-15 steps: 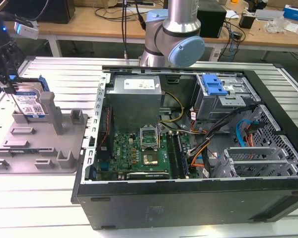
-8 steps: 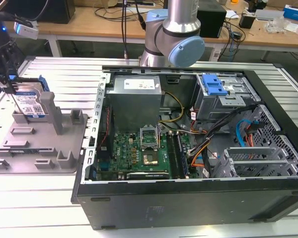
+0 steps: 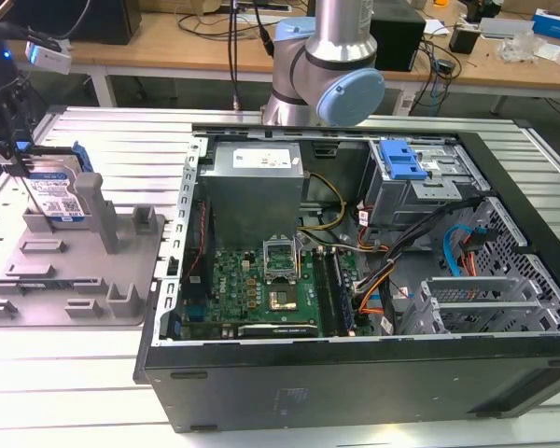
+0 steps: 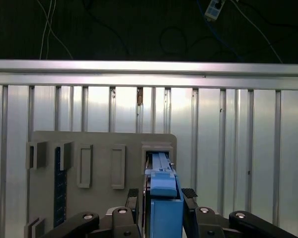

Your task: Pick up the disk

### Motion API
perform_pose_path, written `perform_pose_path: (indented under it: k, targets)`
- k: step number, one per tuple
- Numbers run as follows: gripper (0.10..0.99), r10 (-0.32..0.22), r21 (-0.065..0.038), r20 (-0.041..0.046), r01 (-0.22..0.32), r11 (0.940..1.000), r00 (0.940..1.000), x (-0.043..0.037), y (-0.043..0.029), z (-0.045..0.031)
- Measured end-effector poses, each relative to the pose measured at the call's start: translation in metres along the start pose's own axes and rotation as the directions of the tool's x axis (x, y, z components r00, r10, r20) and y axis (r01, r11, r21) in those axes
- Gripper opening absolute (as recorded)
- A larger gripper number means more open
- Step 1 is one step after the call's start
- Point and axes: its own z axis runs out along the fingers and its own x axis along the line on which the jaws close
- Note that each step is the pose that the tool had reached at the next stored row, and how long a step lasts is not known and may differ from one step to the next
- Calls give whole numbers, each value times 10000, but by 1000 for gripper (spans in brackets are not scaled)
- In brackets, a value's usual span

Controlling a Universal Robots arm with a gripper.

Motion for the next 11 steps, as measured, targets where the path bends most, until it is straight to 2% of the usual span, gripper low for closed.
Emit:
perform_pose_path:
  k: [7, 8, 11]
  targets:
    - [443, 0, 0, -1, 0, 10000, 10000, 0, 0, 1]
    - [376, 0, 0, 0, 0, 10000, 10000, 0, 0, 1]
    - [369, 0, 0, 0, 0, 10000, 10000, 0, 0, 2]
